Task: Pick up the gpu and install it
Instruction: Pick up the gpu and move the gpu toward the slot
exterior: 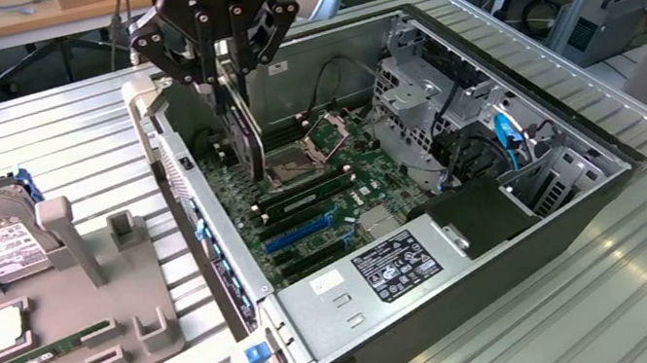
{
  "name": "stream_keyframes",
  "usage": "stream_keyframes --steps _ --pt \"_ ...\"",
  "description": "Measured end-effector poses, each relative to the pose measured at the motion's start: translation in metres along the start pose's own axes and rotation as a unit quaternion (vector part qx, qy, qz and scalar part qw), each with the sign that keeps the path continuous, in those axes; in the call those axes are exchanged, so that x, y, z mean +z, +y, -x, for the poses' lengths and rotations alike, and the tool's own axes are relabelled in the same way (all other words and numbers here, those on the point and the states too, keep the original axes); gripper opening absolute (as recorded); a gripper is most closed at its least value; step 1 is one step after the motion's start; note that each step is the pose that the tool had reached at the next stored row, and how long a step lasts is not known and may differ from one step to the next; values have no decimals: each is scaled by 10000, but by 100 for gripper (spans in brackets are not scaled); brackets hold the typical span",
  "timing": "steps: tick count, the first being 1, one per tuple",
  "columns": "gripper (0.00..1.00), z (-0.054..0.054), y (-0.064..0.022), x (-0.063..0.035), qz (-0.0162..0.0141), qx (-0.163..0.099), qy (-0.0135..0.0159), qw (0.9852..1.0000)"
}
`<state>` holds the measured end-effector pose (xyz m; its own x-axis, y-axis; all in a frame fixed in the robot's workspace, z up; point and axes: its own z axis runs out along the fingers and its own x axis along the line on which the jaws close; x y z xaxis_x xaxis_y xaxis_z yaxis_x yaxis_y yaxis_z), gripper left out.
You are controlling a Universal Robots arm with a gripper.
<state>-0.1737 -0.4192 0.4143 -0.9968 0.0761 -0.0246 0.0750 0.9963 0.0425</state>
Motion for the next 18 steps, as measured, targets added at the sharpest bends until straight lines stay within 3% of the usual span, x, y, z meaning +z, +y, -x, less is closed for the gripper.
stream_keyframes --steps 18 --pt "27 101 8 13 -1 0 0 10000"
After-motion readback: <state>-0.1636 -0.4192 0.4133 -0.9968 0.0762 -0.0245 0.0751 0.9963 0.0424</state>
